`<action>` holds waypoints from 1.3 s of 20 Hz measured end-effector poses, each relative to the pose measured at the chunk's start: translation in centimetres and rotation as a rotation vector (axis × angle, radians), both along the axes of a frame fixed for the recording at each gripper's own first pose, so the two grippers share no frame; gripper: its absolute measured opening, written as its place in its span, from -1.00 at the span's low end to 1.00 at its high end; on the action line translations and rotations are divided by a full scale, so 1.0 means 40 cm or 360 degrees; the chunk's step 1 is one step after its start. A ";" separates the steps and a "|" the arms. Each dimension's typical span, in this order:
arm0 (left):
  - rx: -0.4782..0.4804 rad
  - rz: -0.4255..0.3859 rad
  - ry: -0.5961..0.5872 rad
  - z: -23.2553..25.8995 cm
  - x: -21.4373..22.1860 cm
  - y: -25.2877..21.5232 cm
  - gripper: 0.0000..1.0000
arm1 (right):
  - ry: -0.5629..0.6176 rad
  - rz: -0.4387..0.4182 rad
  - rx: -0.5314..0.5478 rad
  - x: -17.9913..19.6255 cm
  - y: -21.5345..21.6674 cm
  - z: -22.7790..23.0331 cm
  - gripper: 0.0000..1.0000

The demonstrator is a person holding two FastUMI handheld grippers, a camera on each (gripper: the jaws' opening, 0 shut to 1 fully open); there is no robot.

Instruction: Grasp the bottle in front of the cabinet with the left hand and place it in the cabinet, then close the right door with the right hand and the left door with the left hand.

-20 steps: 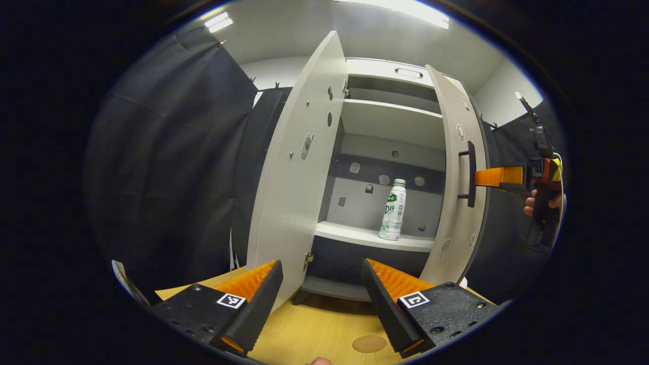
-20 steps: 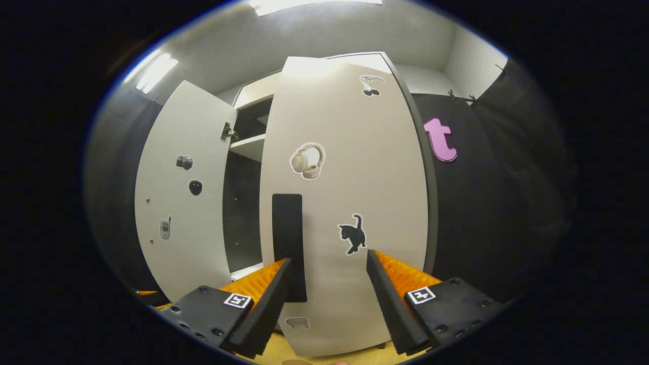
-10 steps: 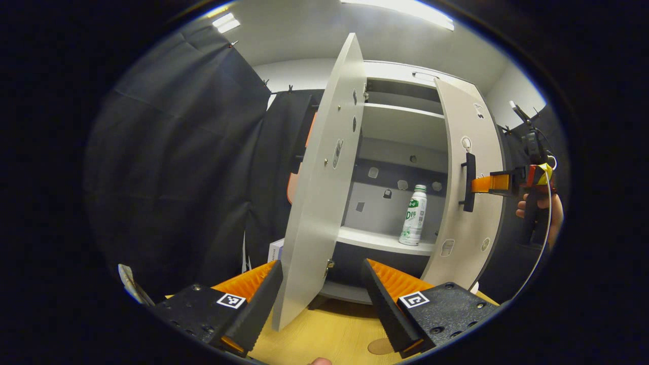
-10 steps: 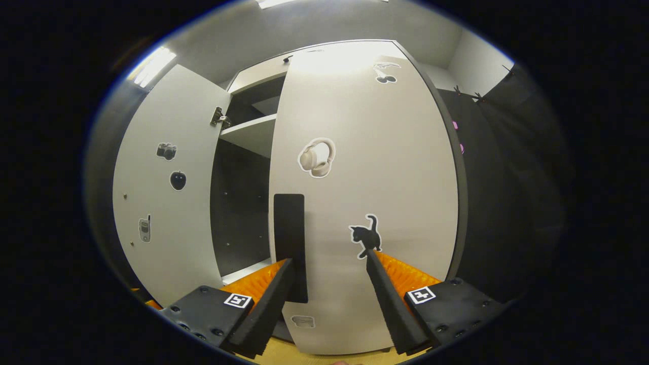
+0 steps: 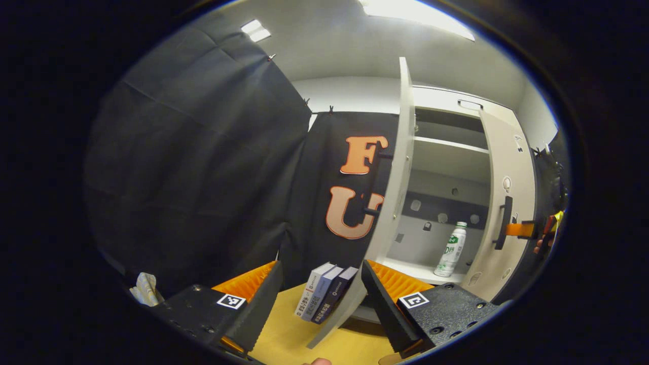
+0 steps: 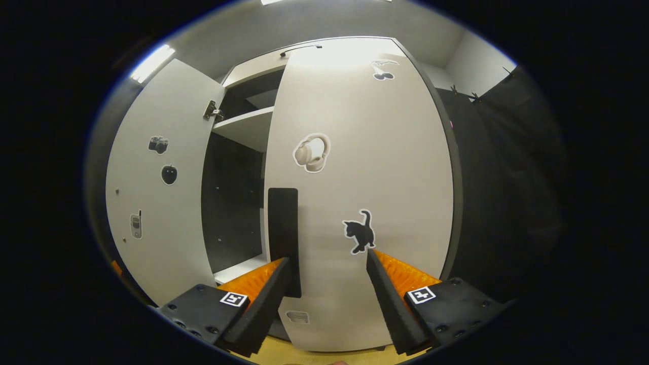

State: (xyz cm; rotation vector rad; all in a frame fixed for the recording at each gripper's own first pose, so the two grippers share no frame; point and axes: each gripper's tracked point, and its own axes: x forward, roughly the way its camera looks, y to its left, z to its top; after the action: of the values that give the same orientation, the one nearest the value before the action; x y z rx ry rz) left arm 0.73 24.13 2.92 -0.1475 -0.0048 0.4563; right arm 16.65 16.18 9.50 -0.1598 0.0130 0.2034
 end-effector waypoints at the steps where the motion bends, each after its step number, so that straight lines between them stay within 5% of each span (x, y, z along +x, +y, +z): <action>1: 0.0032 0.0016 0.0013 0.013 0.015 0.026 0.89 | 0.0017 -0.0004 0.0009 -0.010 -0.014 -0.008 0.96; 12: 0.0249 0.0026 0.0079 0.070 0.211 0.117 0.89 | 0.0027 -0.0163 0.0063 -0.102 -0.218 -0.023 0.97; 17: 0.0262 -0.0052 0.0083 0.076 0.207 0.075 0.93 | 0.0015 -0.0201 0.0075 -0.130 -0.273 -0.016 0.97; 21: 0.0227 -0.0105 0.0078 0.069 0.206 0.021 0.76 | 0.0026 -0.0187 0.0074 -0.146 -0.288 -0.015 0.97; 26: 0.0251 -0.0212 0.0081 0.070 0.208 -0.077 0.84 | 0.0025 -0.0183 0.0047 -0.172 -0.307 -0.007 0.96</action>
State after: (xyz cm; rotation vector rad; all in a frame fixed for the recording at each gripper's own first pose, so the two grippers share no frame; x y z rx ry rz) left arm 9.07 21.07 5.73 0.0187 0.0189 0.3250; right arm 9.78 3.90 9.22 -0.1277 0.0344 0.0902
